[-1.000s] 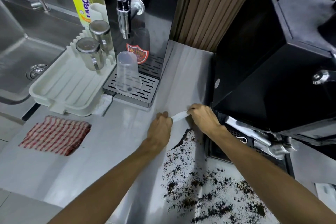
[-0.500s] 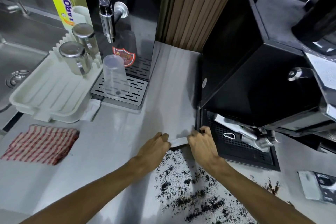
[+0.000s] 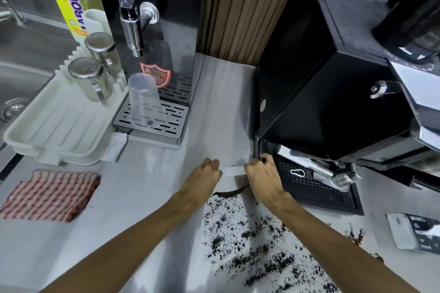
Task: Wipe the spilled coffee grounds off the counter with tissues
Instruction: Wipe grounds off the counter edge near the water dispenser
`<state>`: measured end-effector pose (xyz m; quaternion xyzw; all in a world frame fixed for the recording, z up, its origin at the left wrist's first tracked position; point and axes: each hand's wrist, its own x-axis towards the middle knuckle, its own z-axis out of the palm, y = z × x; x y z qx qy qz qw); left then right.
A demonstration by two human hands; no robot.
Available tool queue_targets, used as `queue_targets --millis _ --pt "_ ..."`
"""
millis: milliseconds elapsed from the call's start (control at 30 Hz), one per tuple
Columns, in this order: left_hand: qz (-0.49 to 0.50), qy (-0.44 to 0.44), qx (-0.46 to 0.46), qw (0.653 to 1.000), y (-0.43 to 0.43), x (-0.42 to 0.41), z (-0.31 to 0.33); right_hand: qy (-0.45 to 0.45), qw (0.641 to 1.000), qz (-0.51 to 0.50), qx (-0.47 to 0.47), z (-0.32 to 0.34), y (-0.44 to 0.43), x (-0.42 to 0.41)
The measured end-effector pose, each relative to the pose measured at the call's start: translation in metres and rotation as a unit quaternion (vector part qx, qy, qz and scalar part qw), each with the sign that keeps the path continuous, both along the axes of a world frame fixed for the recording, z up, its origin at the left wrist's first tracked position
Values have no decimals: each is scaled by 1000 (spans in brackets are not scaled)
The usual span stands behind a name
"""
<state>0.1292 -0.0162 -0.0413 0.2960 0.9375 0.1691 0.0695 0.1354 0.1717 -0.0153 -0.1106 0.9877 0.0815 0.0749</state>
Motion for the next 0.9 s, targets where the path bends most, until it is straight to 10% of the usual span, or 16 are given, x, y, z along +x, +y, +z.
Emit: queue_targets --millis 433,900 --pt "60 -9 131 990 -10 -19 14 10 999 -47 -23 37 -11 -5" --pt "166 97 -56 980 27 -175 47 56 992 -110 4 60 -36 -196"
